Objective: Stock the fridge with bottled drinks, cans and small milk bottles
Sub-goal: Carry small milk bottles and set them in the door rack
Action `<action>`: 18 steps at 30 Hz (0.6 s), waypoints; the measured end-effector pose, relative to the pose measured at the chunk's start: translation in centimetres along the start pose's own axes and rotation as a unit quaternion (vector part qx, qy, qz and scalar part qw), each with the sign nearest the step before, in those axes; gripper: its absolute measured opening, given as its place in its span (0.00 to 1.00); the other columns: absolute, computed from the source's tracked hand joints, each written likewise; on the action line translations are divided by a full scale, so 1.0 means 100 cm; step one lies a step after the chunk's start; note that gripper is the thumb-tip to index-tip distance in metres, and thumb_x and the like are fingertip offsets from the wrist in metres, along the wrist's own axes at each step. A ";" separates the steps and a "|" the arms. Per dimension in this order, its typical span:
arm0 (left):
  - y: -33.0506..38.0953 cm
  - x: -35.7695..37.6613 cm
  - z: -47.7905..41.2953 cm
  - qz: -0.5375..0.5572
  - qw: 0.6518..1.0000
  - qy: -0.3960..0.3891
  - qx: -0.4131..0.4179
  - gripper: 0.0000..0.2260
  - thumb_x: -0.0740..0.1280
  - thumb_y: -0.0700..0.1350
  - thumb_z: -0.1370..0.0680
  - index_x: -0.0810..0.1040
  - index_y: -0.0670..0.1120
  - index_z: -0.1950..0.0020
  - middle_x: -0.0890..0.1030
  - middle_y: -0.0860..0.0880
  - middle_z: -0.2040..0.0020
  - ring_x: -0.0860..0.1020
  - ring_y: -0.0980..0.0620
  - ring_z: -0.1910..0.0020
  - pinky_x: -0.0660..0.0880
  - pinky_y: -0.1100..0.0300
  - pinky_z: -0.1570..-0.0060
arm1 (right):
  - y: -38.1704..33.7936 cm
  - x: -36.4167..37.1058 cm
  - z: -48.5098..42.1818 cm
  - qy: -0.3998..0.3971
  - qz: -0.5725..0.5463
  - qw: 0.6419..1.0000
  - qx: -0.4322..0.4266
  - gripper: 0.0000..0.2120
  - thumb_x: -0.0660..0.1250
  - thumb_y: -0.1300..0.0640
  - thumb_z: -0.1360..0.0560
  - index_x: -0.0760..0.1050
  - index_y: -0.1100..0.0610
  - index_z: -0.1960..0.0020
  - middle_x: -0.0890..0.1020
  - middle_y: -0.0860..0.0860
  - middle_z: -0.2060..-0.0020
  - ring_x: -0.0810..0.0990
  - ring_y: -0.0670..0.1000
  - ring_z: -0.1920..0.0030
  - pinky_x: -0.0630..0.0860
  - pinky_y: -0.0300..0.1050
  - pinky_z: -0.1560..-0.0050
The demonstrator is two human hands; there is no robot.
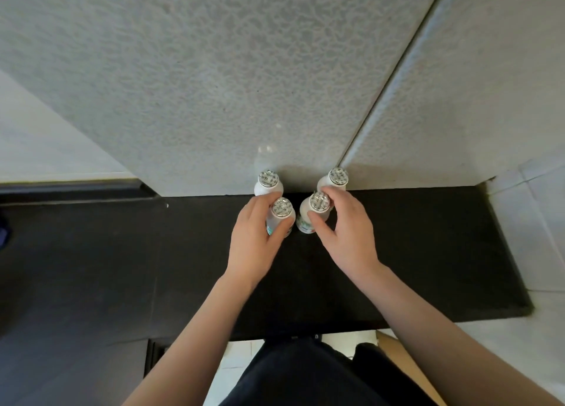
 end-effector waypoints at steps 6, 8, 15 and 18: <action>-0.010 0.000 0.014 0.042 0.999 0.008 -0.031 0.19 0.65 0.50 0.23 0.71 0.49 0.33 0.77 0.52 0.41 0.76 0.55 0.42 0.76 0.51 0.43 | 0.007 0.002 0.014 0.010 0.001 1.000 0.027 0.18 0.64 0.52 0.24 0.71 0.62 0.39 0.75 0.55 0.45 0.76 0.51 0.46 0.73 0.41 0.49; -0.015 -0.005 0.024 0.068 0.996 0.026 -0.050 0.18 0.64 0.51 0.22 0.70 0.51 0.33 0.77 0.54 0.40 0.76 0.55 0.42 0.76 0.50 0.43 | 0.007 0.006 0.021 -0.007 -0.012 0.999 0.030 0.19 0.63 0.52 0.23 0.70 0.62 0.37 0.75 0.55 0.43 0.76 0.52 0.44 0.74 0.42 0.47; -0.015 -0.029 0.071 0.116 0.983 0.105 -0.098 0.18 0.63 0.52 0.22 0.65 0.72 0.39 0.76 0.62 0.41 0.76 0.61 0.41 0.76 0.58 0.42 | 0.013 -0.005 0.048 -0.021 -0.044 0.998 0.041 0.20 0.60 0.48 0.23 0.70 0.58 0.35 0.79 0.51 0.46 0.78 0.46 0.48 0.77 0.45 0.48; -0.016 -0.037 0.100 0.114 0.979 0.130 -0.113 0.17 0.63 0.50 0.22 0.68 0.69 0.39 0.75 0.64 0.42 0.76 0.61 0.42 0.77 0.56 0.44 | 0.019 -0.014 0.068 -0.026 -0.073 0.996 0.049 0.28 0.55 0.40 0.26 0.72 0.58 0.37 0.79 0.49 0.48 0.77 0.42 0.50 0.77 0.42 0.50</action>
Point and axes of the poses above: each hand's wrist, its own z-axis away from the middle knuckle, its own x-axis out of the palm, y = z × x, the point moved 10 cm from there along -z, towards the middle knuckle
